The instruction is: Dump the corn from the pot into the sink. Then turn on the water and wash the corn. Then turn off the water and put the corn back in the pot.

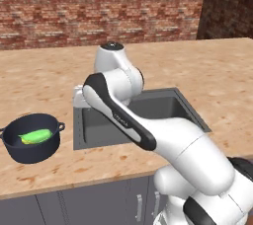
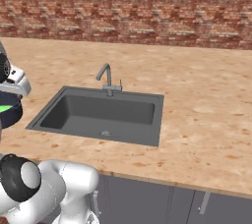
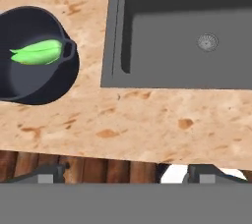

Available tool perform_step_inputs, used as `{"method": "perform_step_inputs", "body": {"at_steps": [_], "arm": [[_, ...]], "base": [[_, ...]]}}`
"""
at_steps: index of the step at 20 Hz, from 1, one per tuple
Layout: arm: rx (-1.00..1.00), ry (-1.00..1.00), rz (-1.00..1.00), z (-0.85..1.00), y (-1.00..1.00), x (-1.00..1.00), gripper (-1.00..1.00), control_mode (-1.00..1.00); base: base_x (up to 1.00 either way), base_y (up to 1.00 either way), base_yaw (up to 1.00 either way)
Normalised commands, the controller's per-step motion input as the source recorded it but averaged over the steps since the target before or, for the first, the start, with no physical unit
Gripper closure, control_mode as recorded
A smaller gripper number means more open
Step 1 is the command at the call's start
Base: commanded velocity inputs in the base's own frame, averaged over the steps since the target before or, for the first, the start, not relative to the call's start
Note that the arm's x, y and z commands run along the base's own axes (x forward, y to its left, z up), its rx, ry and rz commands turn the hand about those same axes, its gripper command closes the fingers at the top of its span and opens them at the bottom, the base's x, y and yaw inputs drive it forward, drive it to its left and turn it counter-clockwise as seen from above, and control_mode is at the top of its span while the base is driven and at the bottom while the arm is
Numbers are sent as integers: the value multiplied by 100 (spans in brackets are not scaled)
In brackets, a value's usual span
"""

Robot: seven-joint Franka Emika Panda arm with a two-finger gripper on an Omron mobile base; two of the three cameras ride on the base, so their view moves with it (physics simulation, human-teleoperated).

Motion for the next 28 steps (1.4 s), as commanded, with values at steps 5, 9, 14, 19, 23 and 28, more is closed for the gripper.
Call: {"method": "perform_step_inputs", "body": {"at_steps": [5, 9, 14, 19, 23, 28], "arm": [[20, 9, -1, -70, 43, 30, -100, -100], [3, 0, -3, -43, 46, 27, -100, -100], [0, -1, -6, -24, 48, 26, -100, -100], [0, 0, -5, -12, 40, 29, -100, -100], [0, 0, -9, 0, 23, 14, -100, -100], [-6, 0, -13, -9, 11, 16, -100, -100]], "base": [[0, 0, 0], [0, 0, 0], [0, 0, 0], [0, 0, 0], [0, 0, 0], [0, 0, 0]]}}
